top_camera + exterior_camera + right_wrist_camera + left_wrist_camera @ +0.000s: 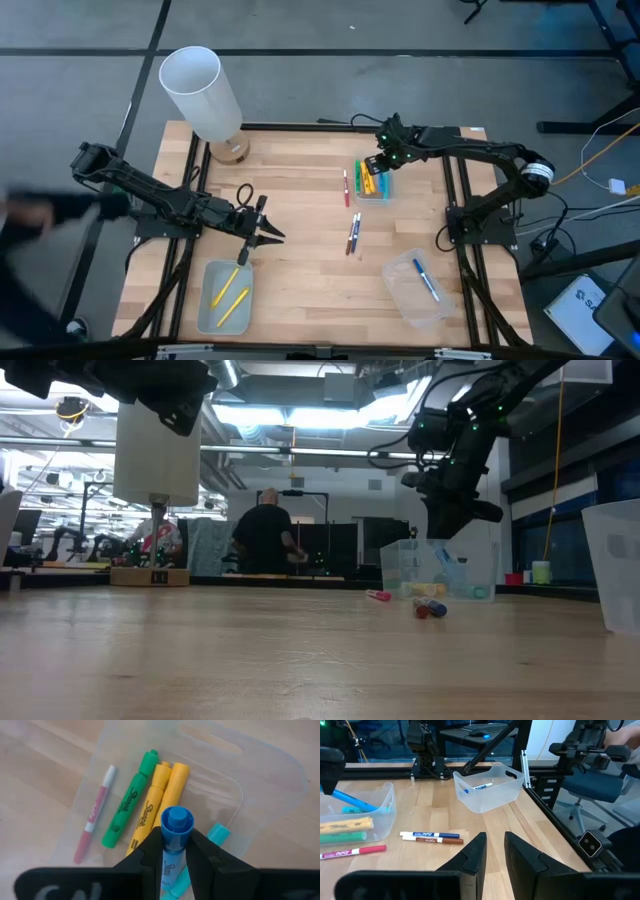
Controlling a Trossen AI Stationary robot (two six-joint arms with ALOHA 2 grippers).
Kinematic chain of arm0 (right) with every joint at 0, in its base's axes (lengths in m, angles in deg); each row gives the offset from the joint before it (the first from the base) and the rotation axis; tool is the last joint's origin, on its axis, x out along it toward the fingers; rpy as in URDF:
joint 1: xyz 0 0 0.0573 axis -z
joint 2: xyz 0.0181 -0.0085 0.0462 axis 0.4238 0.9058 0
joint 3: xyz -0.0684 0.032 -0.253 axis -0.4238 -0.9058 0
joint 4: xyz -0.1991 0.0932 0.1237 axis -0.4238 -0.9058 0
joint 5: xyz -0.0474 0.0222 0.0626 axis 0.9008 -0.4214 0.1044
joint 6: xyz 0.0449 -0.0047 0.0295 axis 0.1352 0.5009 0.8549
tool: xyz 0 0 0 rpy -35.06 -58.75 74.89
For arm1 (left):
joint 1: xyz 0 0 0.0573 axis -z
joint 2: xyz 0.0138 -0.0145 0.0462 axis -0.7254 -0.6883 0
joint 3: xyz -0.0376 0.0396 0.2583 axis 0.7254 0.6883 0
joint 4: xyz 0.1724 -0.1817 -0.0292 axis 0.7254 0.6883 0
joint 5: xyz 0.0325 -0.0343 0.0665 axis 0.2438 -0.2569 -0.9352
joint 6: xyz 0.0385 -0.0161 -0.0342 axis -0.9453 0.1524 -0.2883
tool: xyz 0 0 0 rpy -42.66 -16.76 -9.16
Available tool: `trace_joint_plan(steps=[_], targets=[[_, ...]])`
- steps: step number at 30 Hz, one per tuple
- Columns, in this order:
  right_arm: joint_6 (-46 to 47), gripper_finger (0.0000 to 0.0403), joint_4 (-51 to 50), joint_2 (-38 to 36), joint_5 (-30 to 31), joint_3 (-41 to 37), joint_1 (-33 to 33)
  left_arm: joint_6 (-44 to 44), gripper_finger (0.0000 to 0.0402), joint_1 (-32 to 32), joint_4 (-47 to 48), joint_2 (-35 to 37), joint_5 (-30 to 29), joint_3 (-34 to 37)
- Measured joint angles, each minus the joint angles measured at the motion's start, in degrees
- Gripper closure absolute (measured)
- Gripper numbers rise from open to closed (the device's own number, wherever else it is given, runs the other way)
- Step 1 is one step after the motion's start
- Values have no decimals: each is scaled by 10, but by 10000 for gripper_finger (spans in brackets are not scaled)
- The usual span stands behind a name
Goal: Pick & Place Markers
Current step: Put the blue highlighter pen into the top transparent bin, then put the brown marker pen into the bottom transparent bin
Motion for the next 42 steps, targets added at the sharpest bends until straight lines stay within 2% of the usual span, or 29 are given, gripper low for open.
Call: trace_joint_plan(steps=[25, 33, 42], targets=[[11, 312, -1, 4, 2, 0, 4, 3, 338, 0, 0, 0, 0, 0], [13, 291, -1, 4, 2, 0, 4, 3, 334, 0, 0, 0, 0, 0], [-42, 281, -5, 4, 2, 0, 3, 3, 338, 0, 0, 0, 0, 0]])
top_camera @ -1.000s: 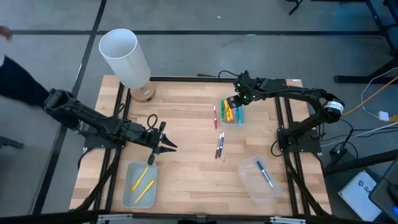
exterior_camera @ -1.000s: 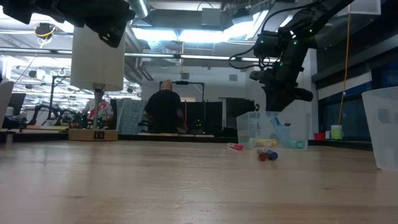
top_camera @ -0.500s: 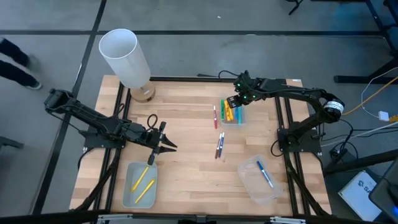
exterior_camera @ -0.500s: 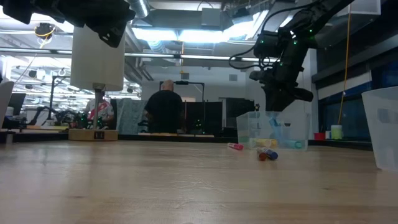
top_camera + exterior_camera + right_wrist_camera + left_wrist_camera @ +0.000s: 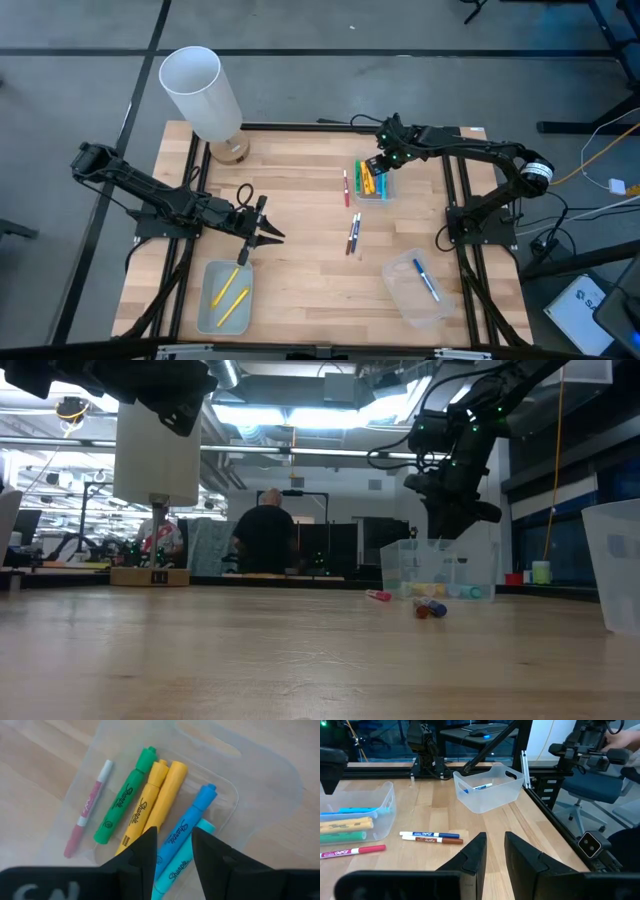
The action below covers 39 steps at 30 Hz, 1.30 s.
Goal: Pick & Place Markers
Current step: Put the brown marker pen into the bottom transparent bin
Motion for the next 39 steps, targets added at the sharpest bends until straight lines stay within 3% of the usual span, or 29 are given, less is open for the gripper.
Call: trace_joint_plan(steps=[6, 9, 16, 19, 24, 28, 35, 39], targets=[[-12, 281, -2, 0, 0, 0, 0, 0, 334, 0, 0, 0, 0, 0], [24, 281, -1, 0, -7, 0, 0, 0, 336, 0, 0, 0, 0, 0], [45, 281, 16, 0, -149, 0, -2, -14, 336, 0, -2, 0, -1, 0], [45, 281, 33, 0, -174, 0, -13, -50, 334, 0, -9, 6, -24, 0], [21, 281, 68, -1, -175, 0, -29, 35, 336, 1, 27, 46, -61, -1], [8, 281, 80, -14, -173, 0, -46, -16, 338, 21, 69, 104, -42, 4], [45, 281, 82, -73, -99, 0, -102, -62, 332, 40, -53, 222, -55, 125], [67, 281, 94, -103, -95, 0, -144, -66, 332, 39, -14, 292, -64, 152]])
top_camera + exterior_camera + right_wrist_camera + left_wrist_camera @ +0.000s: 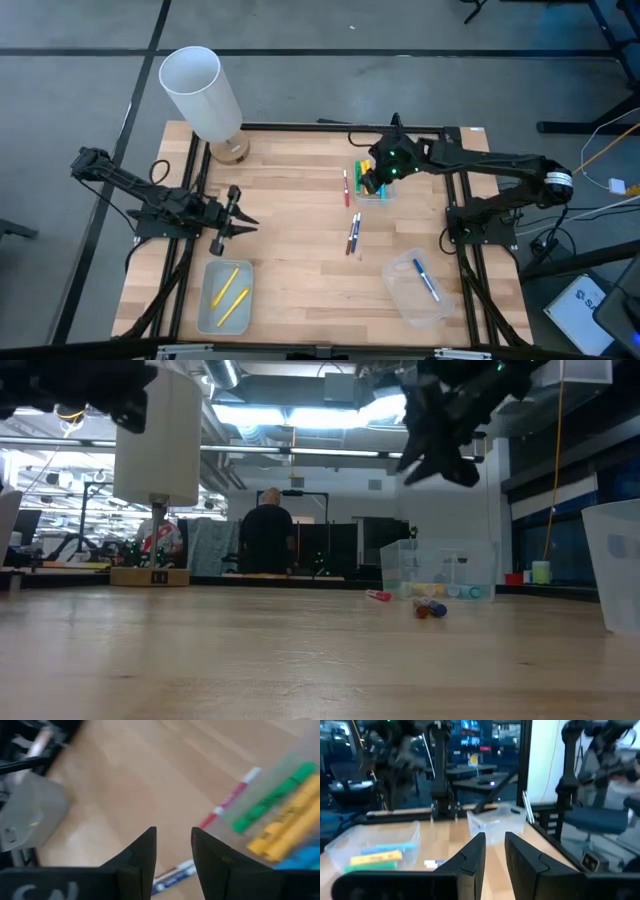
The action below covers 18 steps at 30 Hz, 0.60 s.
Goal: Pick & Place Markers
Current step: Put the brown marker pen into the bottom transparent bin
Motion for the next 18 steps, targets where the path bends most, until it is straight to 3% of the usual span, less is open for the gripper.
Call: trace_joint_plan(steps=[6, 9, 13, 18], targets=[[26, 281, 57, -25, 59, 0, -70, 10, 336, -17, 75, 100, 42, 18], [28, 281, 98, -23, 79, 0, -97, 10, 335, -25, 70, 135, 77, 42], [55, 281, 140, -14, 85, 0, -120, 11, 332, -40, 21, 171, 80, 91], [78, 281, 144, -10, 86, 0, -137, 11, 334, -61, 40, 192, 99, 91]])
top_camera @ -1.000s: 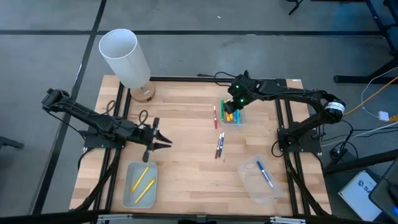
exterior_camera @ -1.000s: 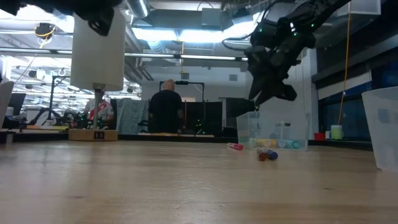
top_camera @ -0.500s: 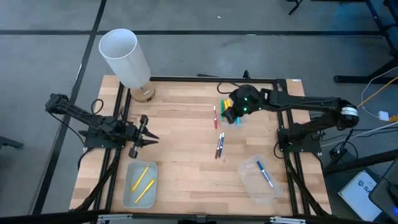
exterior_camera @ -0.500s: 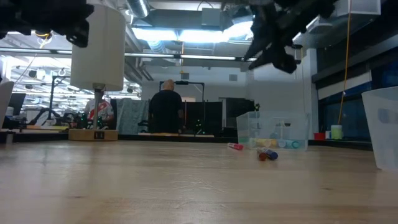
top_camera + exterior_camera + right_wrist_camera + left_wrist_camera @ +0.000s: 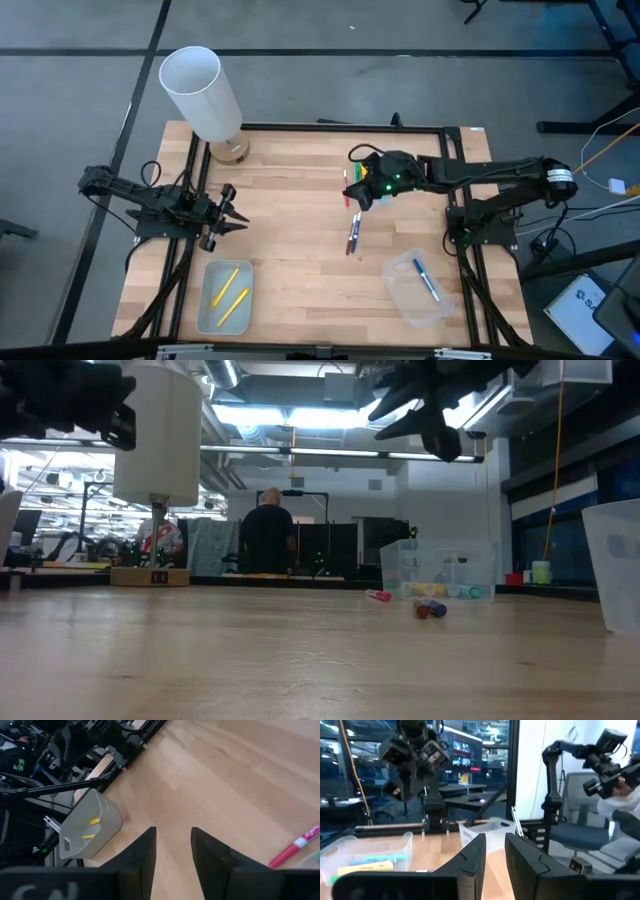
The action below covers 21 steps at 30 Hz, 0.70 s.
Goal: Pick & Place Markers
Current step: Put the brown marker pen into the bottom transparent bin
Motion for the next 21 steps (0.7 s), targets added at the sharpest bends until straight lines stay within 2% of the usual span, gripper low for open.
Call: trace_joint_plan(steps=[5, 16, 21], targets=[[53, 281, 2, 14, 0, 0, -26, 5, 335, -26, 44, 4, 24, 0], [122, 281, 2, 89, -1, 0, -92, -19, 335, -90, 147, 15, 123, 0], [116, 281, 4, 105, -1, 0, -106, -39, 334, -97, 147, 19, 126, 0]])
